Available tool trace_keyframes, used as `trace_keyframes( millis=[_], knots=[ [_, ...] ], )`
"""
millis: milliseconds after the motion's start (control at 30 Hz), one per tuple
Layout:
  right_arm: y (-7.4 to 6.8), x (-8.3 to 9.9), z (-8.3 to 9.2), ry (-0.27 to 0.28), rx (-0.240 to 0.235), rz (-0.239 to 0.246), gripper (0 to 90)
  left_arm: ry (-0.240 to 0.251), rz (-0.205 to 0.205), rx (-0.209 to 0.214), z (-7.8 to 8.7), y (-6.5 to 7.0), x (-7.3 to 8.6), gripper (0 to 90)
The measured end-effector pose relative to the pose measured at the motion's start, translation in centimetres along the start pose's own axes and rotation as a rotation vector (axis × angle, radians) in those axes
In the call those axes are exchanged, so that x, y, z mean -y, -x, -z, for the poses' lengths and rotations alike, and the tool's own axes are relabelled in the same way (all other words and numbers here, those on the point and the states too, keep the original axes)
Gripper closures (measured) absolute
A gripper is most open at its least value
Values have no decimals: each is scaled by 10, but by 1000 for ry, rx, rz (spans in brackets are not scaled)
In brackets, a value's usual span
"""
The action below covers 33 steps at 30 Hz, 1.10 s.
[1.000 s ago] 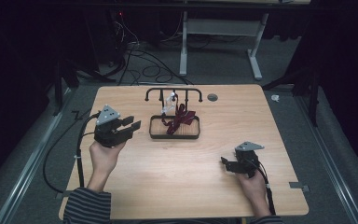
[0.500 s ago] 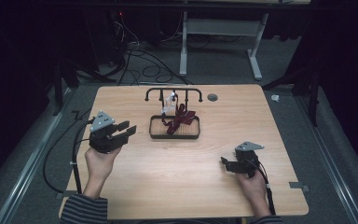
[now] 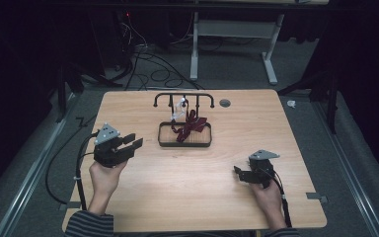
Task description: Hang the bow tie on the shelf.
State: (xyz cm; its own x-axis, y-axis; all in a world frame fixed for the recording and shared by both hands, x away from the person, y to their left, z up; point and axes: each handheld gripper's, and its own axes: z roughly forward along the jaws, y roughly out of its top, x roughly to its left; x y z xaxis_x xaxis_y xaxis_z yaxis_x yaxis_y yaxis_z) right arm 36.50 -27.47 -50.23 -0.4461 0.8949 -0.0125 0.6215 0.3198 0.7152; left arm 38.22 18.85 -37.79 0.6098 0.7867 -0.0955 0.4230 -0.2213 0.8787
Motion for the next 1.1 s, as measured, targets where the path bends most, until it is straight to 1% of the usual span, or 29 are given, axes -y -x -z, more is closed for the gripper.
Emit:
trace_keyframes(
  millis=[467, 600, 700, 833, 933, 1100],
  knots=[
    [0, 0, 0, 0, 1, 2, 280, -6, 28, 5, 0, -3, 13, 624],
    [0, 0, 0, 0, 0, 1, 280, -7, 42, 19, 1, -3, 16, 623],
    [0, 0, 0, 1, 1, 2, 280, -12, 43, 24, 0, -2, 19, 621],
    [0, 0, 0, 1, 1, 1, 280, -26, 1, -17, 0, 3, 20, 617],
    [0, 0, 0, 1, 1, 1, 280, -25, 6, -11, 0, 2, 18, 615],
    [0, 0, 0, 1, 0, 2, 279, -38, -2, -21, 0, 4, 21, 613]
  ],
)
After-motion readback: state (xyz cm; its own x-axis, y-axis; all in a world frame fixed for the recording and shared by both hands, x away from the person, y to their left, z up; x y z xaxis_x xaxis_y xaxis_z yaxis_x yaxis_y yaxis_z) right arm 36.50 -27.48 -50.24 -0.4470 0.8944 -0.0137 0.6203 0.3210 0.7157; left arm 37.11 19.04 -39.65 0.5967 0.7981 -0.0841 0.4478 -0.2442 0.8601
